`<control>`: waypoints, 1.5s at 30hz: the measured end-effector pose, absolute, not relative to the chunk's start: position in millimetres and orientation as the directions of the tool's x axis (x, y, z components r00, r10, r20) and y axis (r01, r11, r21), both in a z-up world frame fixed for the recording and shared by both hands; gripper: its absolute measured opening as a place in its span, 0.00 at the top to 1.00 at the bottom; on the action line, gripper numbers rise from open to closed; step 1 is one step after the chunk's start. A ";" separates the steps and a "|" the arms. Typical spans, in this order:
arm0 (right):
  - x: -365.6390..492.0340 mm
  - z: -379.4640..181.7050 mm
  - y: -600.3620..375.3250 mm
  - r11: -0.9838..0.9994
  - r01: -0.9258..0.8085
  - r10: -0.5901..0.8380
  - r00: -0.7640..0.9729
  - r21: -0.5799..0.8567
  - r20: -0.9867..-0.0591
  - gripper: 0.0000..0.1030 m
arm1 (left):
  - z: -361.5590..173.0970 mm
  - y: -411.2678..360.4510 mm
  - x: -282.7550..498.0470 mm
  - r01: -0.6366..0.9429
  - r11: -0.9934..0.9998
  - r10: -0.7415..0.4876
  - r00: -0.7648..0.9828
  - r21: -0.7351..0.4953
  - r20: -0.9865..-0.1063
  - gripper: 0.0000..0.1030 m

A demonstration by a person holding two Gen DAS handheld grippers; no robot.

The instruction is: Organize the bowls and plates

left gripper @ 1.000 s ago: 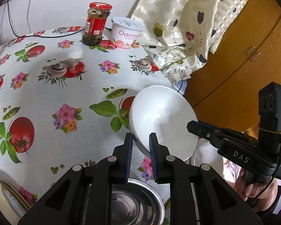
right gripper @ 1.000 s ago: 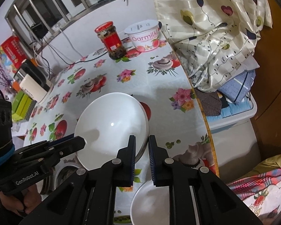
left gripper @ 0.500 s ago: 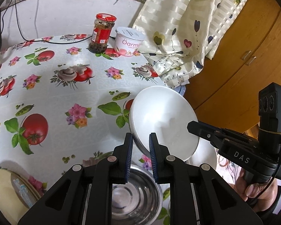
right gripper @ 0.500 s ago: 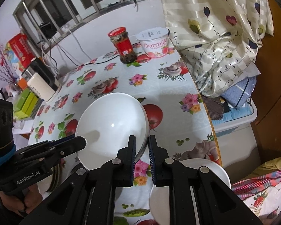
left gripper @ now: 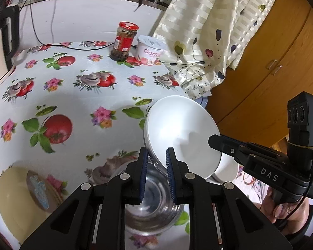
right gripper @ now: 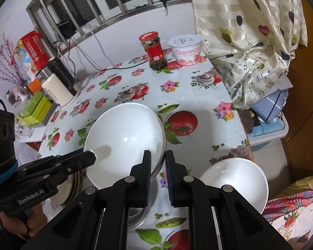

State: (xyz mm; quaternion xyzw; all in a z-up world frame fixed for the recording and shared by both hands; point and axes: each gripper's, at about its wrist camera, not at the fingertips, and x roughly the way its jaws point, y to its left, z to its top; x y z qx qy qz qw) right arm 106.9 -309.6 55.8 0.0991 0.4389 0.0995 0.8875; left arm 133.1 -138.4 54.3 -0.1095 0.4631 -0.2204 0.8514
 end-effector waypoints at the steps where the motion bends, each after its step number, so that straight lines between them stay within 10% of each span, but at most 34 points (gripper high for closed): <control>1: 105.7 55.9 -307.8 0.960 -0.092 0.265 0.594 0.263 -0.760 0.87 | 54.1 -135.4 129.9 0.270 0.880 -0.475 0.474 -0.391 -0.741 0.82; 45: 81.0 -1.6 -267.9 0.950 -0.122 0.313 0.437 0.289 -0.843 0.85 | 5.1 -108.1 100.2 0.176 0.904 -0.427 0.383 -0.389 -0.819 0.82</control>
